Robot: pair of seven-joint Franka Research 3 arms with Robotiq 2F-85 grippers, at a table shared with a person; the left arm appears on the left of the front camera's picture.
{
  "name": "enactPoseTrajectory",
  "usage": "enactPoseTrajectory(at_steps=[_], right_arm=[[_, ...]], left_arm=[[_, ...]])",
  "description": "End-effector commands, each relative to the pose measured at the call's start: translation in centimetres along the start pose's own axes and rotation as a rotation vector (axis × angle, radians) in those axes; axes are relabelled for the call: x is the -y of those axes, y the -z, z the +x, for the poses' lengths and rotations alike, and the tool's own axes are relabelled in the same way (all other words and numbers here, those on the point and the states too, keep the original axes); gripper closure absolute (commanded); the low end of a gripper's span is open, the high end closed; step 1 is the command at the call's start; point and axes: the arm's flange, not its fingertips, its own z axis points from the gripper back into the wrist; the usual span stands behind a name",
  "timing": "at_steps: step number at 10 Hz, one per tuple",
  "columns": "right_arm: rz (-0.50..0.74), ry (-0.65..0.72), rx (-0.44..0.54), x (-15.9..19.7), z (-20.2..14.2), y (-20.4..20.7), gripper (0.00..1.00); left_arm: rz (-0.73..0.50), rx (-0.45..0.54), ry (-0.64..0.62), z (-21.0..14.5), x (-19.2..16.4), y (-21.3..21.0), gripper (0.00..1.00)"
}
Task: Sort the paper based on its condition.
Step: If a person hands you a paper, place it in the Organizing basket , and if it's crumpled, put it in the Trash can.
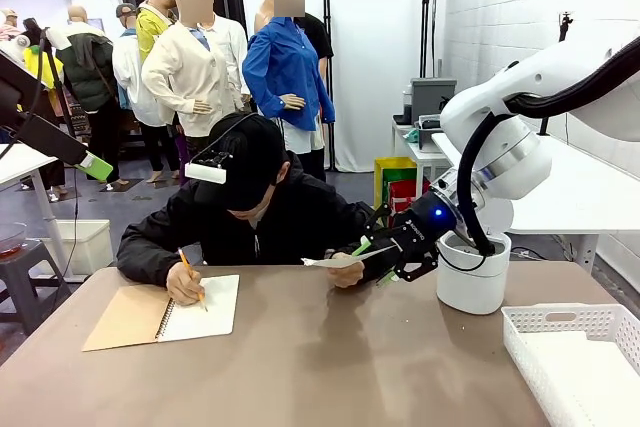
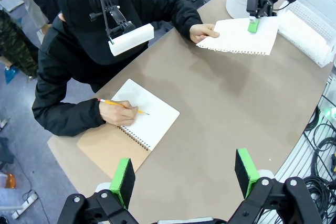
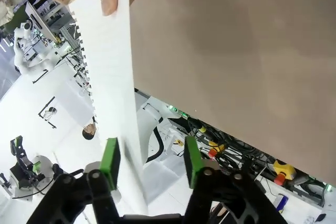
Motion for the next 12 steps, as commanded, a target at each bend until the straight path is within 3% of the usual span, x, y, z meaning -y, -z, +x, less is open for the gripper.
enactPoseTrajectory(at_steps=[1,9,12], right_arm=[[0.04,-0.009,-0.006,0.3,0.0,0.6,1.0],[0.088,-0.023,0.023,0.3,0.5,1.1,1.0],[0.086,-0.15,0.034,-1.8,-1.1,-0.8,1.0]], left_arm=[[-0.001,0.004,-0.005,0.0,-0.1,-0.1,0.0],[-0.001,0.004,-0.005,0.0,-0.1,-0.1,0.0],[-0.001,0.004,-0.005,0.0,-0.1,-0.1,0.0]])
